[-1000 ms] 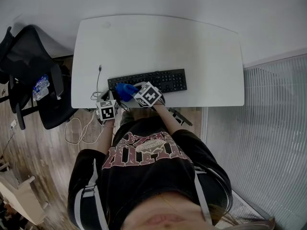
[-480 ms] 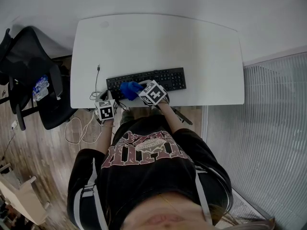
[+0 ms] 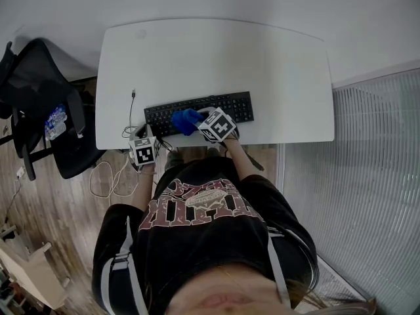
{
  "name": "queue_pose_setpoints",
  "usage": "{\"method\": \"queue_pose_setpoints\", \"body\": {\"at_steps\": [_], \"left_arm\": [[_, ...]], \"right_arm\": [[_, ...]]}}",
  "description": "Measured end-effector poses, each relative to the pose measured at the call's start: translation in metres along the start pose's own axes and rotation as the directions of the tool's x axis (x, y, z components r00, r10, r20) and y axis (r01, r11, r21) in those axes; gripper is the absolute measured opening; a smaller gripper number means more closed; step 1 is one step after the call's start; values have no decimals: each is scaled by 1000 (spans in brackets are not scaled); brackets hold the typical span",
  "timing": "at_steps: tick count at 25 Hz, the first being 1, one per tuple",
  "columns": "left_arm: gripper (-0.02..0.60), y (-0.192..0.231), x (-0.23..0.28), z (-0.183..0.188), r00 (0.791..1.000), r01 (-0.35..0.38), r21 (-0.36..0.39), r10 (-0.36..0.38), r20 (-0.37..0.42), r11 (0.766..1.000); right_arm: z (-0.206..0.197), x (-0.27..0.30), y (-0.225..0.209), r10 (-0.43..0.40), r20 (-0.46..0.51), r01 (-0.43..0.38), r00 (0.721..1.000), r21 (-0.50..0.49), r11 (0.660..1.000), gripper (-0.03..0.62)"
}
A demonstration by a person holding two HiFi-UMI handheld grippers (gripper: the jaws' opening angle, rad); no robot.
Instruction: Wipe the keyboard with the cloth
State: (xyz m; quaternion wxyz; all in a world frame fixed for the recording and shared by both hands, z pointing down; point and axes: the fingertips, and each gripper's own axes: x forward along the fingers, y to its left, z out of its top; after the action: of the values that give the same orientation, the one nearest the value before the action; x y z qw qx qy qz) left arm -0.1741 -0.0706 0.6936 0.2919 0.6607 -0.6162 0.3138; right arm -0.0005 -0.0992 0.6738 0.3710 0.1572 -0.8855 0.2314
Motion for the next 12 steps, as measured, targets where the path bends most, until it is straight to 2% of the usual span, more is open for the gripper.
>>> {"method": "queue_pose_setpoints", "body": {"at_steps": [12], "left_arm": [[35,0,2,-1,1000,-5,-2,5,2,1000]], "right_arm": [[-10,-10,-13,-9,12,9,1000,33,999,64]]}}
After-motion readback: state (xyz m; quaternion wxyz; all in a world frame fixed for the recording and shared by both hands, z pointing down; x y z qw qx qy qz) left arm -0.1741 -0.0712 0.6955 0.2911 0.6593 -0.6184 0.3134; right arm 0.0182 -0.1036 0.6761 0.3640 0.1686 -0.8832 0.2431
